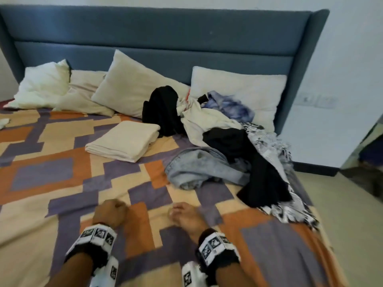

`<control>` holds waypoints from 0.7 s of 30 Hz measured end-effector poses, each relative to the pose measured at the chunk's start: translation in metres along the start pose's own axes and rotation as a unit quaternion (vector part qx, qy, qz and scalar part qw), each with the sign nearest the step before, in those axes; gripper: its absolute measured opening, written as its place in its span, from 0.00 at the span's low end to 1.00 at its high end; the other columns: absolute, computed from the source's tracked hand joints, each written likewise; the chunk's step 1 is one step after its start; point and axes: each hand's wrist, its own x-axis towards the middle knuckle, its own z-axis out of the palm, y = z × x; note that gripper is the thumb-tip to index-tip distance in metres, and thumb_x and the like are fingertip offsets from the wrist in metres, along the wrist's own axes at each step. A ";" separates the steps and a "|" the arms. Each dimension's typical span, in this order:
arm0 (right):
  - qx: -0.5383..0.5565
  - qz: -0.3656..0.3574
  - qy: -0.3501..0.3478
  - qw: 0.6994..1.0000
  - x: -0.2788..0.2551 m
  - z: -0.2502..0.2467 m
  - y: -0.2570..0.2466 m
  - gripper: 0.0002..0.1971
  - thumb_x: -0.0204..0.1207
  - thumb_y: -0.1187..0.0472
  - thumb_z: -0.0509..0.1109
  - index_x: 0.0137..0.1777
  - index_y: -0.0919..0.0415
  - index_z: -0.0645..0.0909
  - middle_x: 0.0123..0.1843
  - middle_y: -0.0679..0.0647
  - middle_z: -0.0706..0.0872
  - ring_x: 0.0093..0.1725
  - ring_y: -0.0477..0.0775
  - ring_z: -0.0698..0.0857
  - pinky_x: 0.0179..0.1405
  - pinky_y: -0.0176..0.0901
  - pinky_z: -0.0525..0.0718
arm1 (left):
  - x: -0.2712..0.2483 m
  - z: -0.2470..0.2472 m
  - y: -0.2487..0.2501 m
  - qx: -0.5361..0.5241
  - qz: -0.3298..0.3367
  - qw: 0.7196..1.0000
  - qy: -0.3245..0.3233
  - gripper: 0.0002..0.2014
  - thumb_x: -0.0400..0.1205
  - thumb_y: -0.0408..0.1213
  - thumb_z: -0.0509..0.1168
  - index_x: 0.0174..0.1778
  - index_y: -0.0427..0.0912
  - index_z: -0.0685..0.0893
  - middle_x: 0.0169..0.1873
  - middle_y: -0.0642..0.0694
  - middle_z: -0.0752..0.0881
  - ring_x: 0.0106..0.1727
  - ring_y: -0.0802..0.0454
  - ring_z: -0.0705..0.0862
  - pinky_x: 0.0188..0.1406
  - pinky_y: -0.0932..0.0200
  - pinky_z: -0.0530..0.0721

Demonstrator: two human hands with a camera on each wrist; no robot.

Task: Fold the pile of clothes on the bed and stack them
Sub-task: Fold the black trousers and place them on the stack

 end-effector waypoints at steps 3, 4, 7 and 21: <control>-0.058 0.007 0.043 0.997 -0.023 -0.039 -0.008 0.15 0.83 0.73 0.62 0.35 0.60 0.74 0.33 0.55 0.78 0.23 0.42 0.79 0.18 0.30 0.71 | -0.012 0.006 0.031 -0.043 0.013 0.999 0.031 0.09 0.81 0.36 0.69 0.51 0.38 0.92 0.55 0.34 0.89 0.59 0.31 0.84 0.60 0.46 0.81; -0.076 0.002 0.060 0.995 -0.042 -0.057 -0.010 0.16 0.83 0.75 0.59 0.33 0.62 0.73 0.32 0.56 0.76 0.20 0.42 0.76 0.15 0.31 0.68 | -0.019 0.011 0.044 -0.056 0.027 0.997 0.037 0.09 0.81 0.36 0.68 0.48 0.36 0.92 0.52 0.32 0.89 0.57 0.29 0.84 0.59 0.44 0.82; -0.162 -0.004 0.102 0.982 -0.082 -0.101 -0.012 0.17 0.82 0.73 0.59 0.31 0.61 0.75 0.31 0.60 0.78 0.19 0.50 0.74 0.18 0.37 0.71 | -0.043 0.028 0.086 -0.067 0.062 0.996 0.016 0.10 0.82 0.34 0.65 0.48 0.33 0.91 0.52 0.30 0.89 0.56 0.30 0.84 0.54 0.46 0.81; -0.426 -0.242 0.378 0.785 -0.006 -0.207 -0.065 0.13 0.80 0.65 0.68 0.63 0.66 0.81 0.57 0.65 0.83 0.60 0.67 0.78 0.60 0.58 0.76 | 0.048 0.035 0.202 0.016 0.264 0.953 0.151 0.31 0.78 0.47 0.72 0.77 0.45 0.72 0.72 0.40 0.74 0.70 0.35 0.72 0.65 0.39 0.75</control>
